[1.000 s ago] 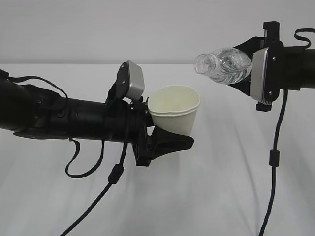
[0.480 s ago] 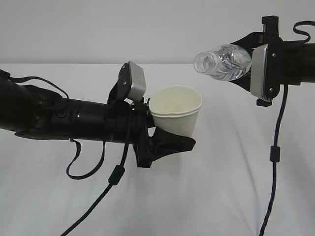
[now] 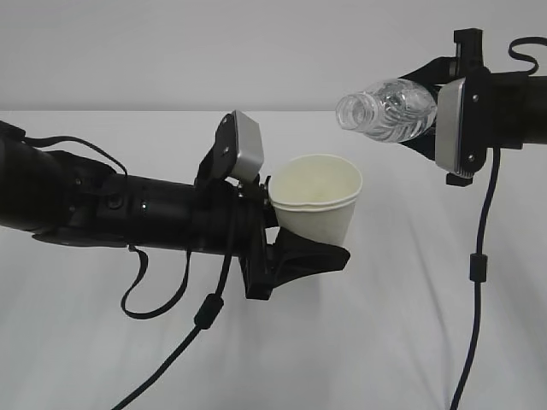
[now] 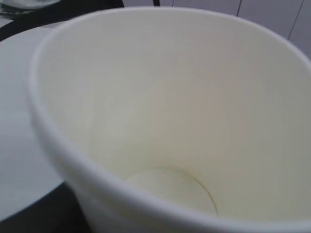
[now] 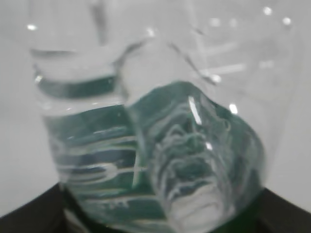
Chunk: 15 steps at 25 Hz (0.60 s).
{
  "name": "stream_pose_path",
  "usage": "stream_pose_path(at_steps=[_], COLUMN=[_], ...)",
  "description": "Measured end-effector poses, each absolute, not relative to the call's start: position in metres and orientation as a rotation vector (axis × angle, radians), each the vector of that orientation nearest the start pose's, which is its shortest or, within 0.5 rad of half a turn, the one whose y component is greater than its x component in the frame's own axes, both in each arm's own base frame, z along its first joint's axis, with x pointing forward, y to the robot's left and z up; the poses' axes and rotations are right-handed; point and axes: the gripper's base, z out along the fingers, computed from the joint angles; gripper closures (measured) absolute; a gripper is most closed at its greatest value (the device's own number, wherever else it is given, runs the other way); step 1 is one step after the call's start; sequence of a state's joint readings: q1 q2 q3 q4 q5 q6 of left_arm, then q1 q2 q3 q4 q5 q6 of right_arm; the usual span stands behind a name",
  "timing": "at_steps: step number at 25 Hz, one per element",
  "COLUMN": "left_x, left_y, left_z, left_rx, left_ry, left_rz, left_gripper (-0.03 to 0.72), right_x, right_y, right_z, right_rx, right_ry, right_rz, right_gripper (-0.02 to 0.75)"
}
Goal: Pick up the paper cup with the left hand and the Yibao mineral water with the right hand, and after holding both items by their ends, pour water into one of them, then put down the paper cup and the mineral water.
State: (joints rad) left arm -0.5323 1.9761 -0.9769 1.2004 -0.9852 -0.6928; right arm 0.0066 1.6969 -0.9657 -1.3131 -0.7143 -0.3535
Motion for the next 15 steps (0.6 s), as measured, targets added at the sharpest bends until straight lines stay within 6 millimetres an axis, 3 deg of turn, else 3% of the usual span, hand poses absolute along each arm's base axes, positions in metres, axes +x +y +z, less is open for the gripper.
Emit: stream_pose_path(at_steps=[15], left_x=[0.2826], left_y=[-0.2513], left_z=[0.1605], left_rx=[1.245], left_ry=[1.503], left_rz=[-1.056], left_gripper=[0.226], right_x=[0.3487], right_y=[0.0694], right_z=[0.2349], right_rx=[-1.672], right_ry=[0.960], right_rz=[-0.369], right_gripper=[0.276])
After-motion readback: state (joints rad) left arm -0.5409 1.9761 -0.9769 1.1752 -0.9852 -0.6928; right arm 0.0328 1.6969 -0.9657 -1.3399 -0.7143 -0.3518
